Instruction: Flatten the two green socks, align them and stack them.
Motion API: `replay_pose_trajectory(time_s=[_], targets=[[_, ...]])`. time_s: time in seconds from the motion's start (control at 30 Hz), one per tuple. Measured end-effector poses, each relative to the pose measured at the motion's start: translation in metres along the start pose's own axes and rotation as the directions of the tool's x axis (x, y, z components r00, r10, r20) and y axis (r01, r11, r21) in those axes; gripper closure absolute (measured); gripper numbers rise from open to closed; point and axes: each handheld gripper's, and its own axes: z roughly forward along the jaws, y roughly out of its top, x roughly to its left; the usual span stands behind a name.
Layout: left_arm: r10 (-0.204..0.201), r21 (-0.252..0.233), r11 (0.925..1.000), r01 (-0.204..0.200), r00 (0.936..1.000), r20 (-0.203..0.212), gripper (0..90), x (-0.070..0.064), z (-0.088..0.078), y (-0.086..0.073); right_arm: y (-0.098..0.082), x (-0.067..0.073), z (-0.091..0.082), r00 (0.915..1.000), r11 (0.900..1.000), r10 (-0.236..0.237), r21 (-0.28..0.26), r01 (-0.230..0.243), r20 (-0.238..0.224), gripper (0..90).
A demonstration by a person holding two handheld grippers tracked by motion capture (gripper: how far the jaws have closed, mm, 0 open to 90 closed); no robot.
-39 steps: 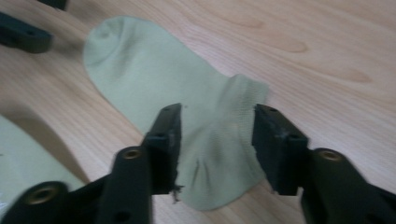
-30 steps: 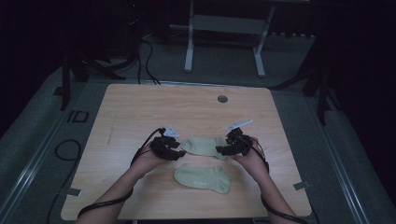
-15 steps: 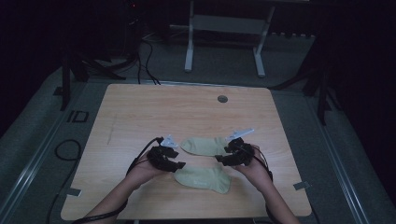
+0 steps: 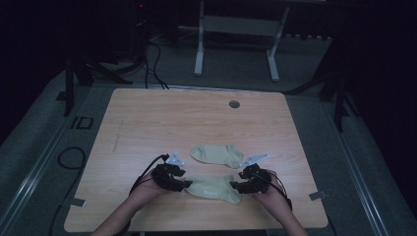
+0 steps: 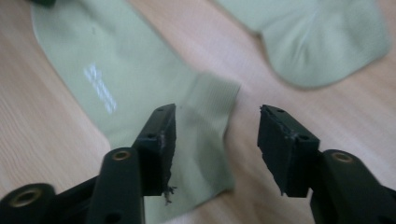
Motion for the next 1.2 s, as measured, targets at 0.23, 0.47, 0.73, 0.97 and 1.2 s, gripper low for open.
replay_pose_trajectory(time_s=[0.23, 0.47, 0.73, 0.97, 1.2], targets=[[0.025, 0.021, 0.9995, -0.025, 0.9996, -0.015, 54.3, -0.005, 0.005, -0.002, -0.011, -0.001, 0.004, 0.999, 1.0, 0.004, 0.03, -0.005, 0.045, 53.9], [0.04, 0.019, 0.999, -0.04, 0.9991, -0.015, 75.2, -0.007, 0.007, -0.002, -0.014, 0.005, 0.006, 0.9971, 0.999, -0.042, 0.031, 0.041, 0.063, 72.9], [0.032, 0.014, 0.9994, -0.033, 0.9994, 0.011, 88.1, -0.012, 0.002, 0.0, -0.012, 0.011, 0.001, 0.9959, 0.998, -0.055, 0.03, 0.053, 0.071, 84.3], [0.029, -0.013, 0.9995, -0.029, 0.9995, 0.011, 88.2, -0.007, -0.017, 0.018, 0.002, 0.009, -0.027, 0.9951, 0.998, -0.052, -0.04, 0.056, 0.084, 84.4], [0.035, -0.025, 0.9991, -0.035, 0.9994, -0.006, 88.2, 0.007, -0.027, 0.051, 0.027, -0.009, -0.046, 0.9927, 0.995, -0.036, -0.086, 0.046, 0.115, 84.4]])
